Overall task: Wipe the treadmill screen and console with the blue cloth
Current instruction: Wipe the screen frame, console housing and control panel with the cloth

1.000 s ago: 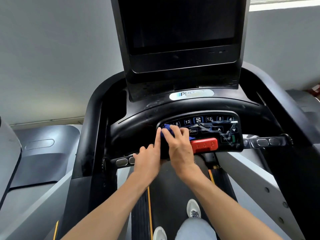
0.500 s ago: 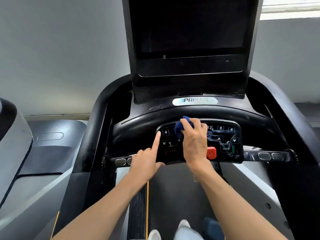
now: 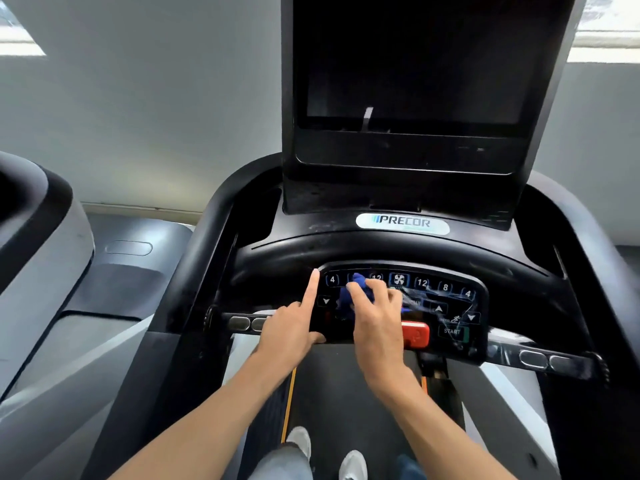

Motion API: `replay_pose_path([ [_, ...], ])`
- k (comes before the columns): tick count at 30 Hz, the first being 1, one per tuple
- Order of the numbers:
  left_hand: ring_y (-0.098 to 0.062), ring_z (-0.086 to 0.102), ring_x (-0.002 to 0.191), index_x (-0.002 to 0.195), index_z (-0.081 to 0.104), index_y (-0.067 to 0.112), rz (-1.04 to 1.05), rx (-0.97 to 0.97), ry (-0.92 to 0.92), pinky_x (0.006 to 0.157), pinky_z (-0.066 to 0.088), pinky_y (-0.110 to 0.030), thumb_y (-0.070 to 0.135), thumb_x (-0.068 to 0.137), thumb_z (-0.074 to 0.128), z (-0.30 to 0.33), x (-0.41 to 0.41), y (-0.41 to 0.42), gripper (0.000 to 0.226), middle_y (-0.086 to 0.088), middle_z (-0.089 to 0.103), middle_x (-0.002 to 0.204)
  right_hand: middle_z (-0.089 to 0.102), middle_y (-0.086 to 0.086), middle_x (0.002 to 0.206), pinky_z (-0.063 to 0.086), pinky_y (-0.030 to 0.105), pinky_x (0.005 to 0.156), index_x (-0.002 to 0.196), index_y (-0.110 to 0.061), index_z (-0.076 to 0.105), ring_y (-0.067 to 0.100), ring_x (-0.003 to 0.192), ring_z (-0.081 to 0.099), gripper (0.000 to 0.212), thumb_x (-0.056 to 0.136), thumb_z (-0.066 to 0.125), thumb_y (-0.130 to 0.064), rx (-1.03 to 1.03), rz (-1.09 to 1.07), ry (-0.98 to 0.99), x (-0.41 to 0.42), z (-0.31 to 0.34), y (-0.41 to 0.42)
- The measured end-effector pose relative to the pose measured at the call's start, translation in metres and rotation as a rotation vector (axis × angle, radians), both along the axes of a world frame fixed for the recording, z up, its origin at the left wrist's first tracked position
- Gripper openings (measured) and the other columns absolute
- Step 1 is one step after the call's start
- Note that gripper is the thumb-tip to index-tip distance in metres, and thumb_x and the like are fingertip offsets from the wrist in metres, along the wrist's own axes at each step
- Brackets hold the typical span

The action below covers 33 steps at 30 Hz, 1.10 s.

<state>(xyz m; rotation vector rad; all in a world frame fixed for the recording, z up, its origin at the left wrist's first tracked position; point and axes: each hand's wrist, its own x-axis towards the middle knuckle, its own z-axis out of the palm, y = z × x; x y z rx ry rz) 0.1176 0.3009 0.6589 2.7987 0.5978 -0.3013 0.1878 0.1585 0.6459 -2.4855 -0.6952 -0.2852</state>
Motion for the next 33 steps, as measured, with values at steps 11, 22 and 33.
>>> replay_pose_path([
  [11, -0.025, 0.054, 0.121, 0.153, 0.041, 0.023, 0.132, -0.072, -0.261, 0.09, 0.052, -0.042, 0.045, 0.102, 0.051, 0.004, 0.015, 0.063, 0.056, -0.001, 0.056, 0.128, 0.063, 0.005, 0.117, 0.043, 0.026, 0.088, 0.131, -0.011, 0.055, 0.021, 0.106, 0.058, 0.066, 0.072, 0.083, -0.009, 0.273, -0.014, 0.115, 0.101, 0.063, 0.025],
  [22, -0.029, 0.022, 0.151, 0.155, 0.035, 0.027, -0.037, 0.01, -0.166, 0.119, 0.023, -0.06, 0.049, 0.099, 0.054, -0.011, 0.07, 0.109, 0.063, 0.001, 0.032, 0.159, 0.055, 0.001, 0.114, 0.054, 0.037, 0.065, 0.108, -0.017, 0.068, 0.026, 0.107, 0.046, 0.03, 0.083, 0.081, -0.027, -0.294, 0.276, -0.006, 0.164, 0.038, 0.065],
  [33, -0.03, 0.018, 0.152, 0.156, 0.031, 0.026, 0.014, -0.073, -0.168, 0.118, 0.028, -0.064, 0.053, 0.096, 0.055, -0.021, 0.08, 0.107, 0.07, 0.001, 0.029, 0.163, 0.056, -0.003, 0.094, 0.046, 0.035, 0.076, 0.096, -0.016, 0.078, 0.02, 0.086, 0.043, 0.014, 0.083, 0.079, -0.016, -0.337, 0.431, 0.134, 0.178, 0.044, 0.082],
])
